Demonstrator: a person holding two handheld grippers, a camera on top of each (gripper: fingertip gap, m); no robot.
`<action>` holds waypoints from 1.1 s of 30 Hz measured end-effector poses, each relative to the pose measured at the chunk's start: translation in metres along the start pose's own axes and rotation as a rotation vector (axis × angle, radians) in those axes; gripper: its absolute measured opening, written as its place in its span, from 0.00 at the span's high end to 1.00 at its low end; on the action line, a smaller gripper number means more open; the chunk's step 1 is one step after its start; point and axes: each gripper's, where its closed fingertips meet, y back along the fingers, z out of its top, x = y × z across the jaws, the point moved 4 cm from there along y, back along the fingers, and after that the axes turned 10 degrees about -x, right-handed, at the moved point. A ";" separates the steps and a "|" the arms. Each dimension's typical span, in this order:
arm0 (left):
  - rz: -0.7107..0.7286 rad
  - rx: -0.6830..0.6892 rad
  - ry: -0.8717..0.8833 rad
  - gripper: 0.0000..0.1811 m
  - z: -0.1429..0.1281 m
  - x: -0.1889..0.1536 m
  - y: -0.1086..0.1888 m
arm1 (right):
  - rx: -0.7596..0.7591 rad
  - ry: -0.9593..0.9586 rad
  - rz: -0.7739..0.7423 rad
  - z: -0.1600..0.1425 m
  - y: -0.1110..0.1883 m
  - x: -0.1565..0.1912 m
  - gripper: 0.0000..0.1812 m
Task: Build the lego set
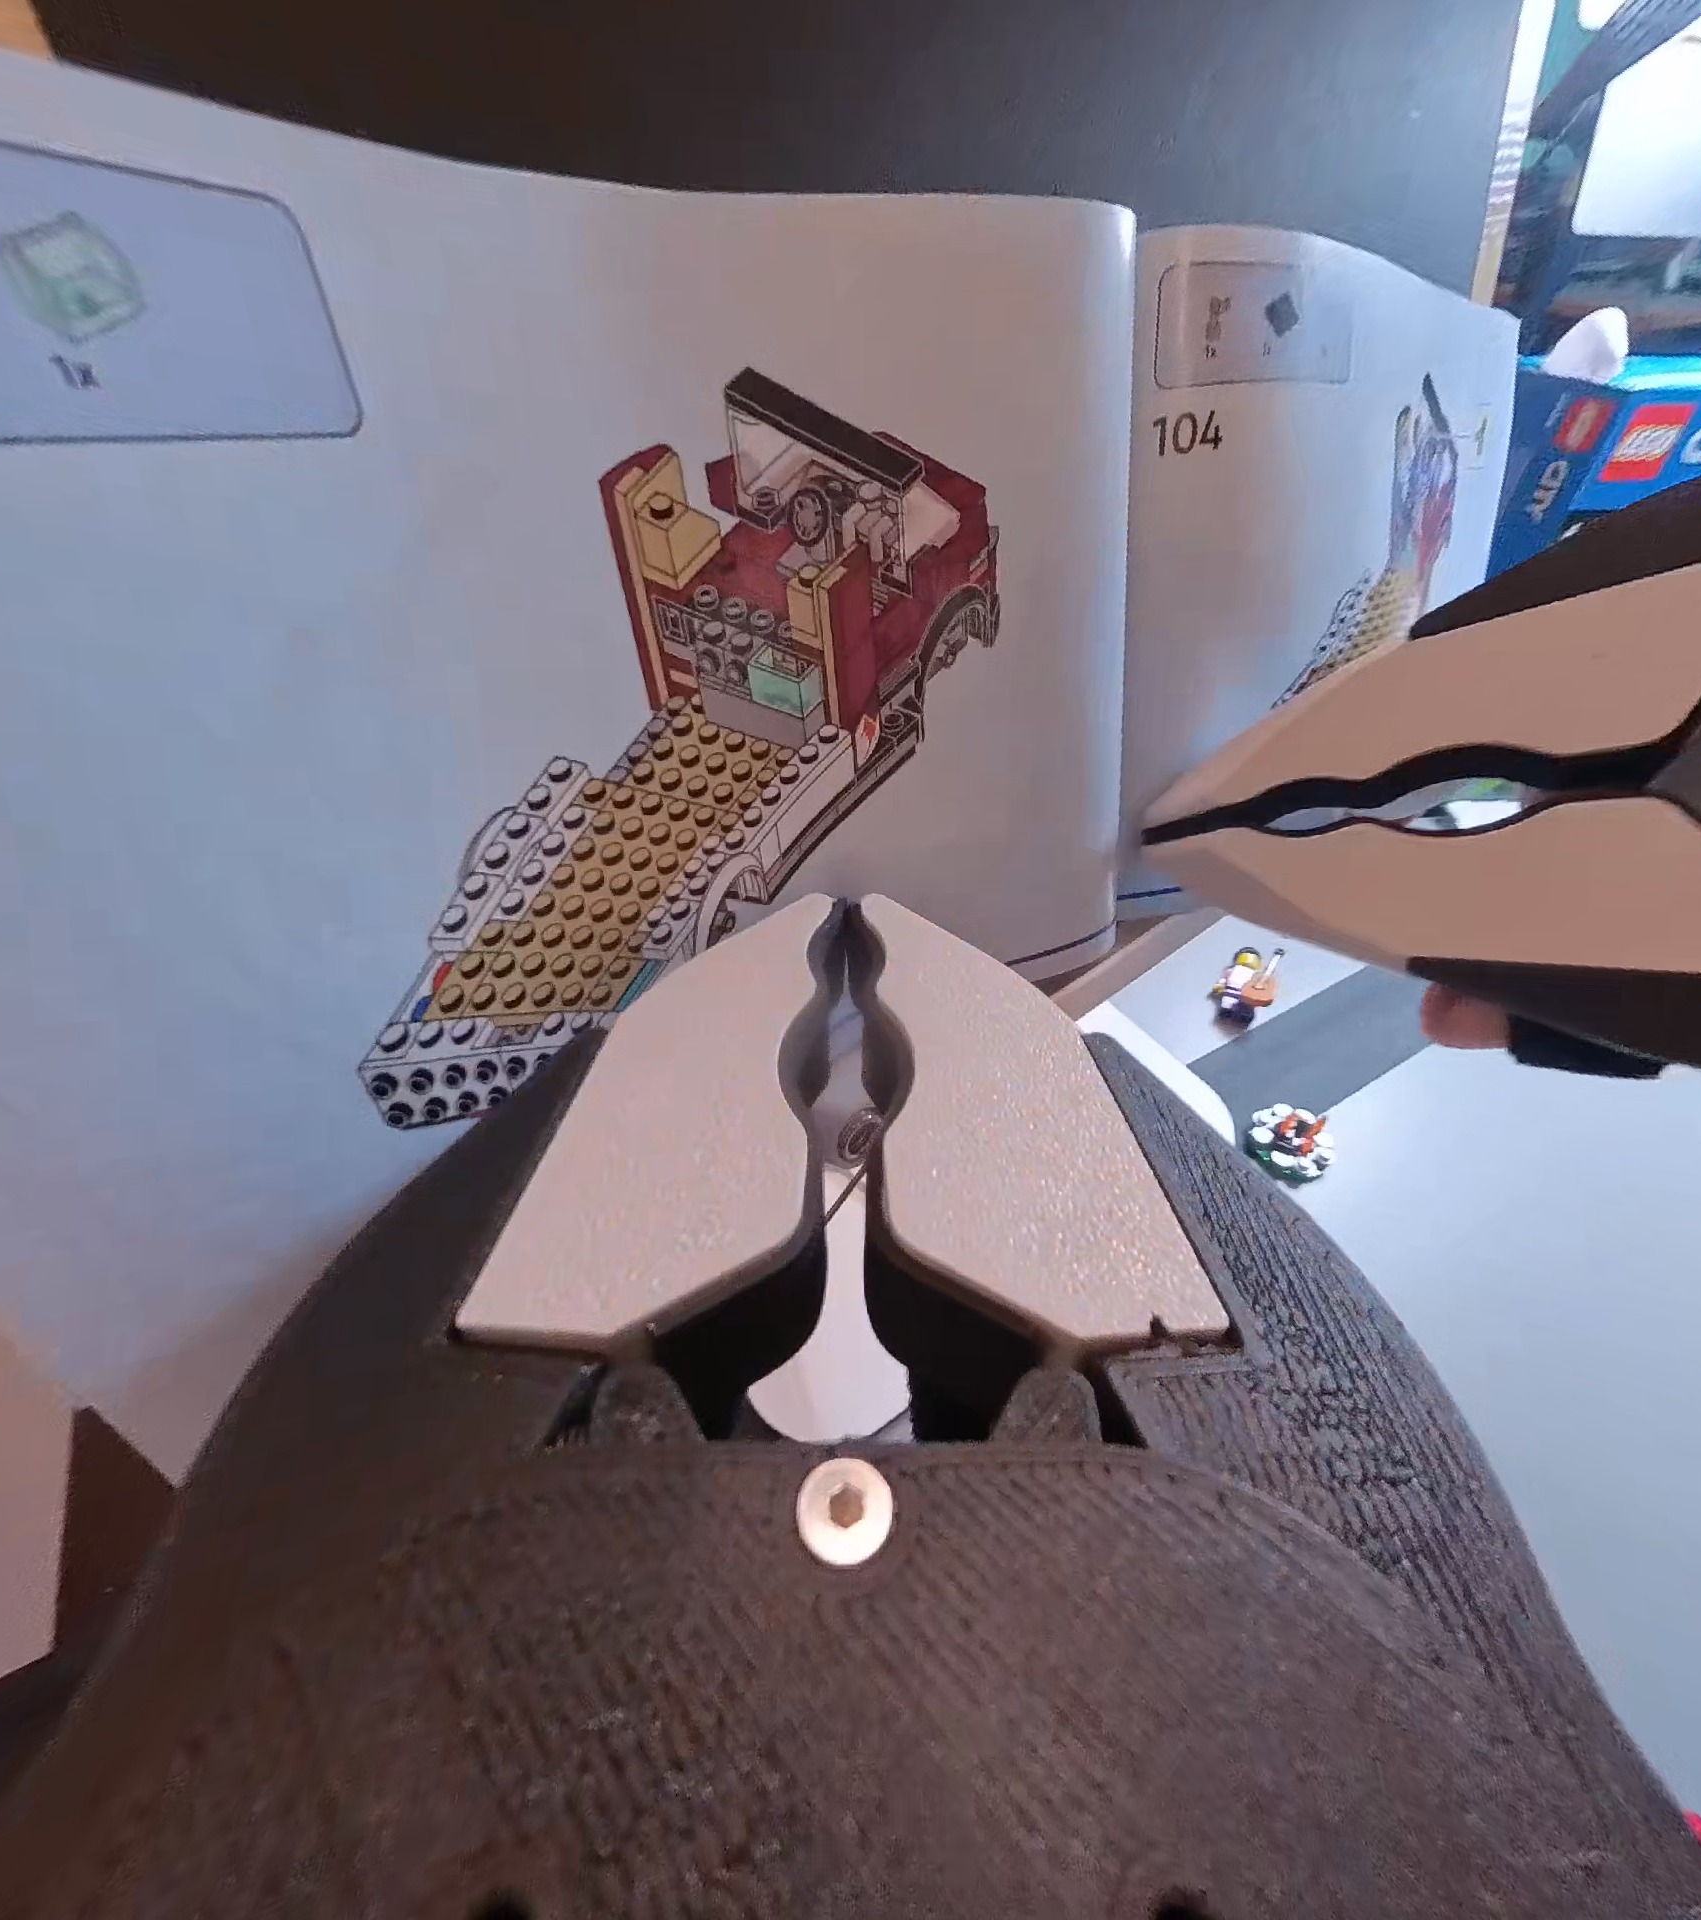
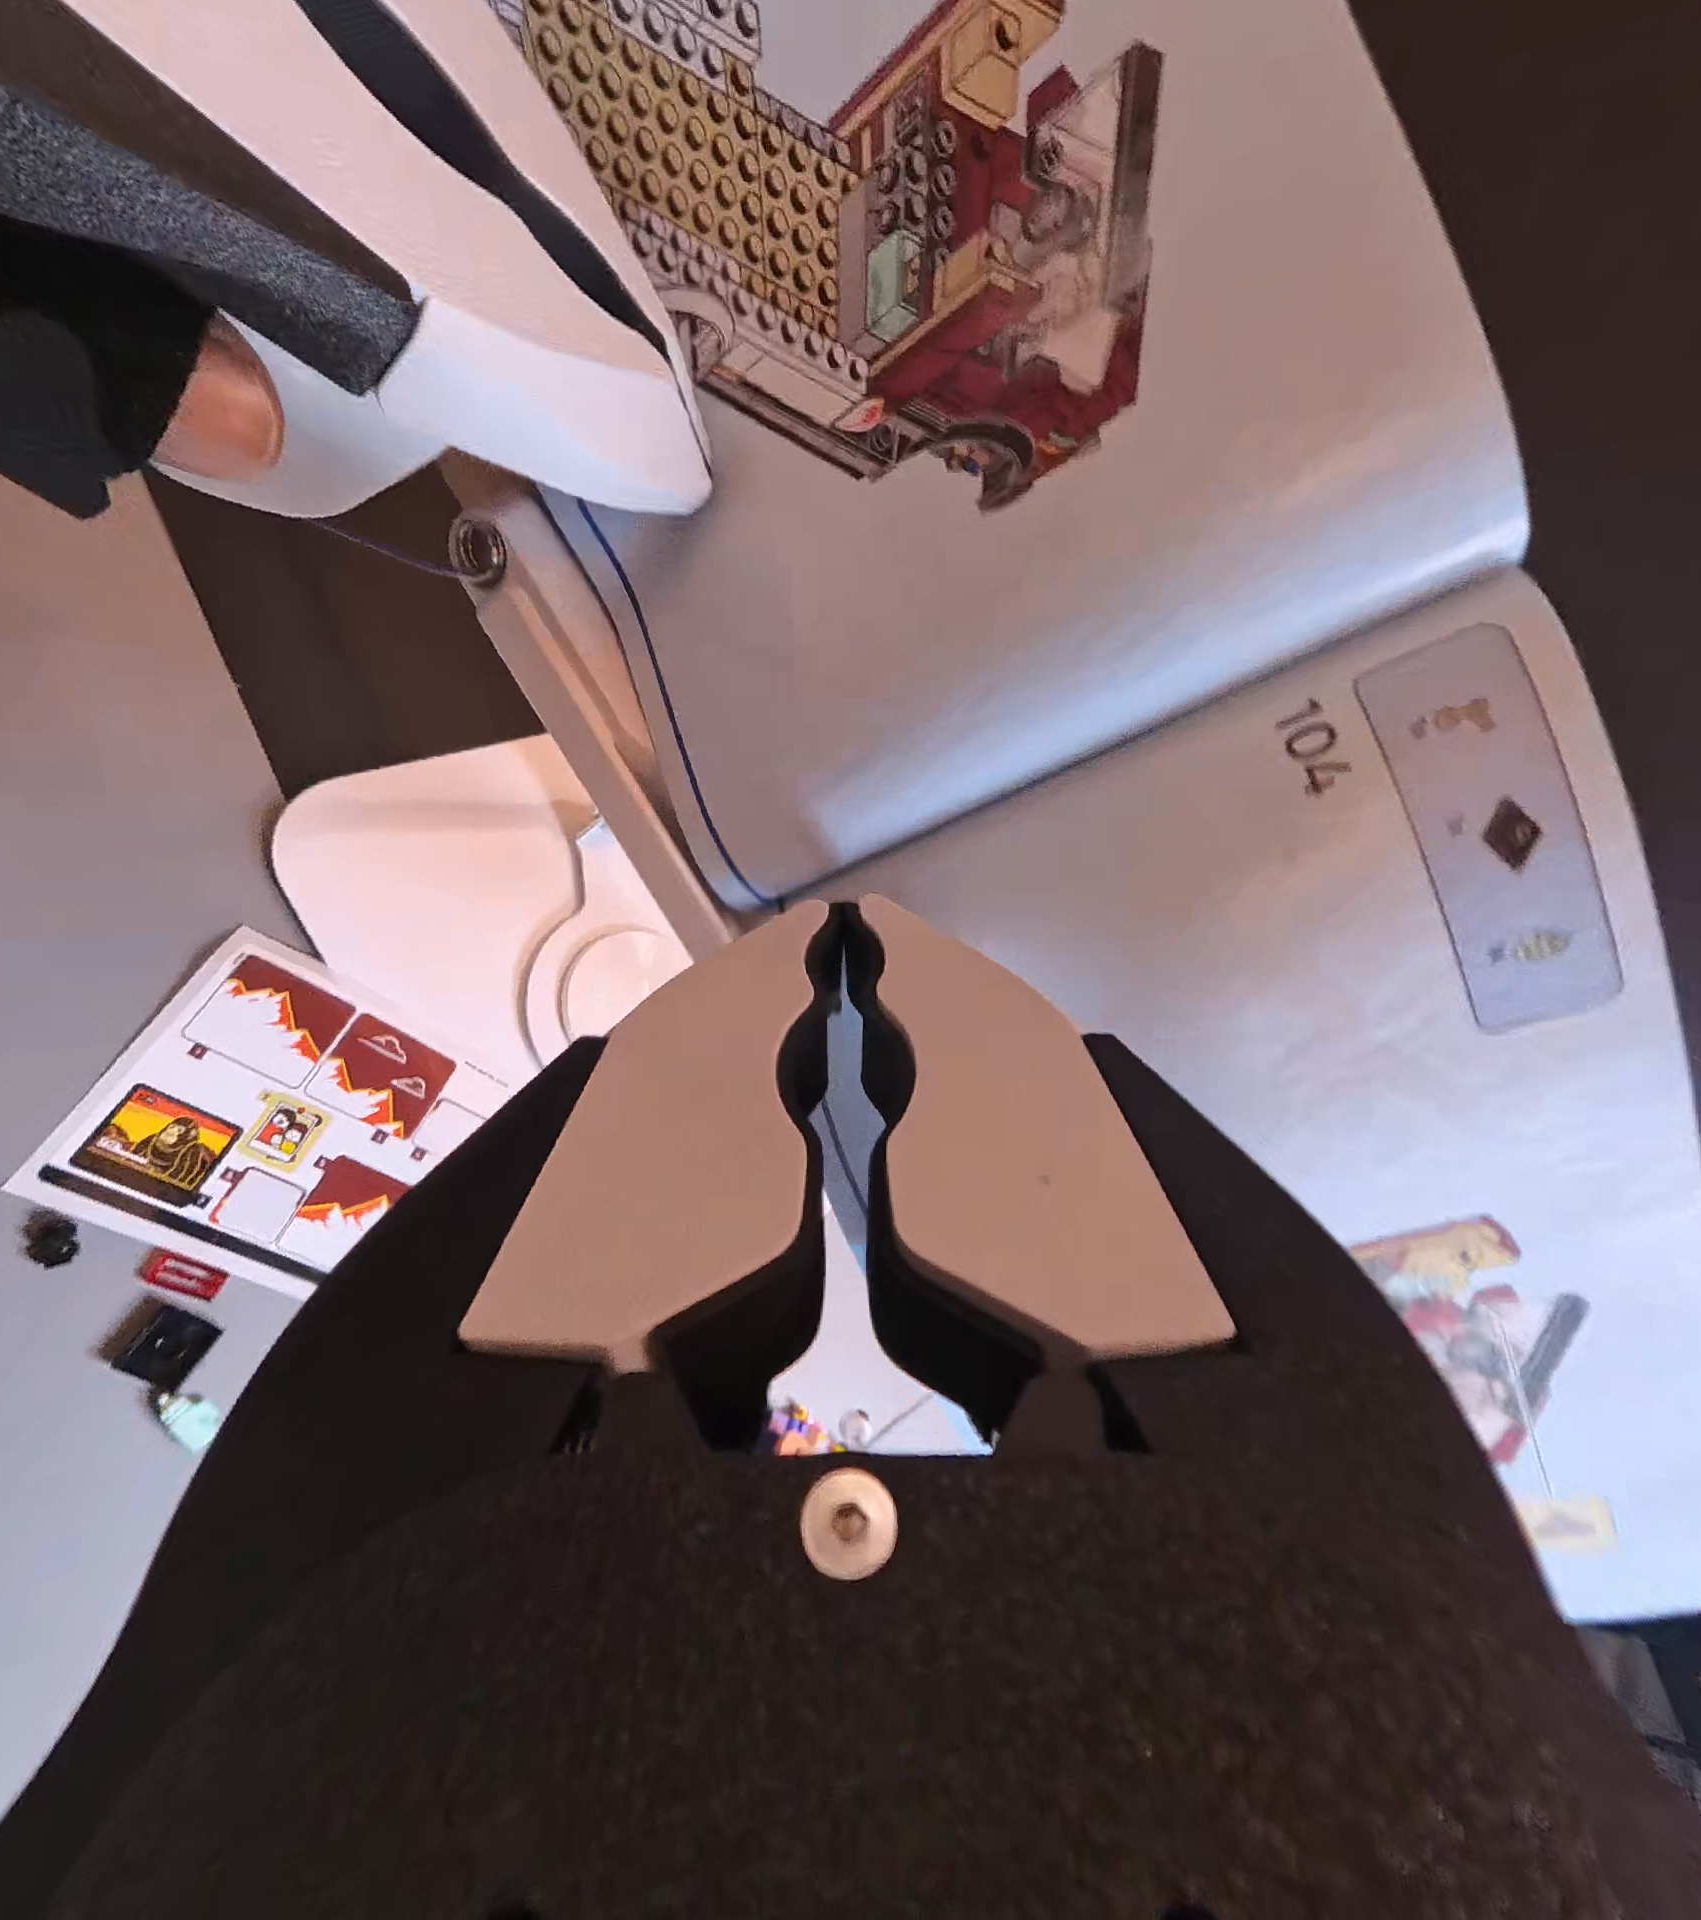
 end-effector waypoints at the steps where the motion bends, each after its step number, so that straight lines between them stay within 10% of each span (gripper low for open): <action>1: 0.013 0.004 -0.018 1.00 0.000 0.000 0.000 | 0.003 -0.006 0.001 -0.003 0.004 -0.002 1.00; 19: 0.018 0.004 0.083 1.00 -0.008 0.001 0.001 | 0.110 0.143 -0.307 -0.040 0.029 -0.074 0.97; 33: 0.021 -0.001 0.057 1.00 -0.010 -0.001 0.003 | -0.031 -0.017 -0.282 -0.057 0.043 -0.055 0.97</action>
